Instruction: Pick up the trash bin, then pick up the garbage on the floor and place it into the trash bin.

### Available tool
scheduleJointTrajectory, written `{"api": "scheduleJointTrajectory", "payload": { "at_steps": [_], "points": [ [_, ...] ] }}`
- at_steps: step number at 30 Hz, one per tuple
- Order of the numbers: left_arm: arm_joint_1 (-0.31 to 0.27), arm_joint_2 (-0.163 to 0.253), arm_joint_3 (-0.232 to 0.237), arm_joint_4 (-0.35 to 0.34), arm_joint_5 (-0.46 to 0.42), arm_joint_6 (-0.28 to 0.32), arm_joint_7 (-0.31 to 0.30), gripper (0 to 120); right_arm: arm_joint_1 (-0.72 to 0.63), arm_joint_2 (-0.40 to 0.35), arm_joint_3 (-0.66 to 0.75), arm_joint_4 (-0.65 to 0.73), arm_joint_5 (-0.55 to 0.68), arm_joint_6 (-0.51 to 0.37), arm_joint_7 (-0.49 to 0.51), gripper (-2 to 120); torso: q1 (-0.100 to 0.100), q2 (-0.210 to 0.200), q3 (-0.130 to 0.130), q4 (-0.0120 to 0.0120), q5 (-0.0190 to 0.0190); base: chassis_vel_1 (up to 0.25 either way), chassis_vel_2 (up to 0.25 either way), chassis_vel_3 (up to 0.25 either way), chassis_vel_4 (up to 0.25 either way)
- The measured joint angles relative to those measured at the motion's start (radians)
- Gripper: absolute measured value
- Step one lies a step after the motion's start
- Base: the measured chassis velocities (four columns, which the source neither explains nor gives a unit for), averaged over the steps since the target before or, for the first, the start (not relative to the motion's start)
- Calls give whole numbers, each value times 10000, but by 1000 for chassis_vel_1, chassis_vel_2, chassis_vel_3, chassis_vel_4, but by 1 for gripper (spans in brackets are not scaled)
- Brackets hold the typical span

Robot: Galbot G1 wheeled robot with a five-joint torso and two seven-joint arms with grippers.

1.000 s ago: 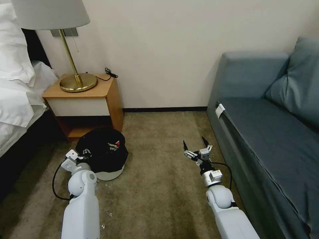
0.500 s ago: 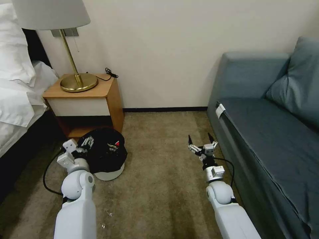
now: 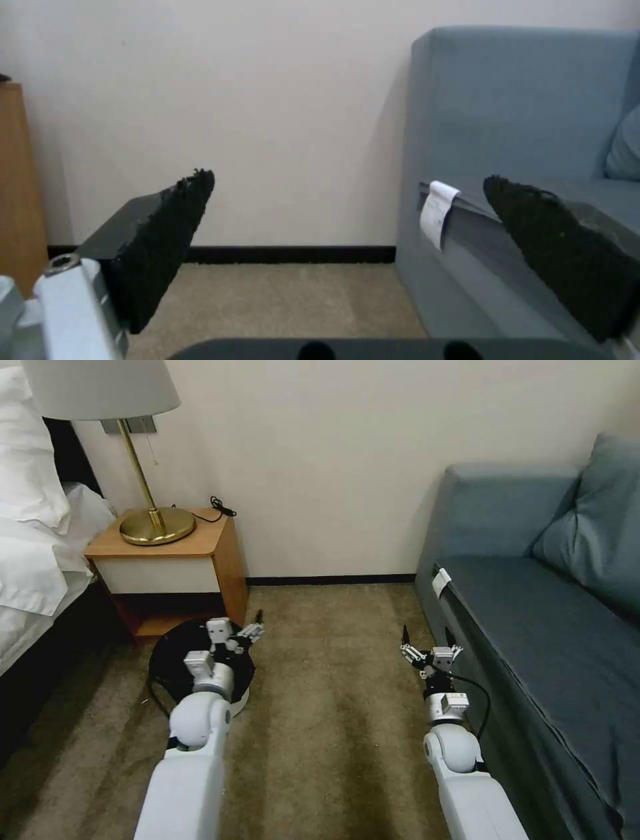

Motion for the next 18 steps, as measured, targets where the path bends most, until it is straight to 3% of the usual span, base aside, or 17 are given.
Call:
{"api": "scheduleJointTrajectory", "payload": {
  "at_steps": [10,18],
  "points": [
    [347,515,-276,95,38,81,355,96,441,-12,-18,220,-235,-36,-278,100,0,0,0,4,-1,0,0,0,0],
    [439,476,-471,395,-13,-43,242,96,430,24,-141,25,-368,13,-285,100,0,0,0,2,-1,0,0,0,0]
  ]
}}
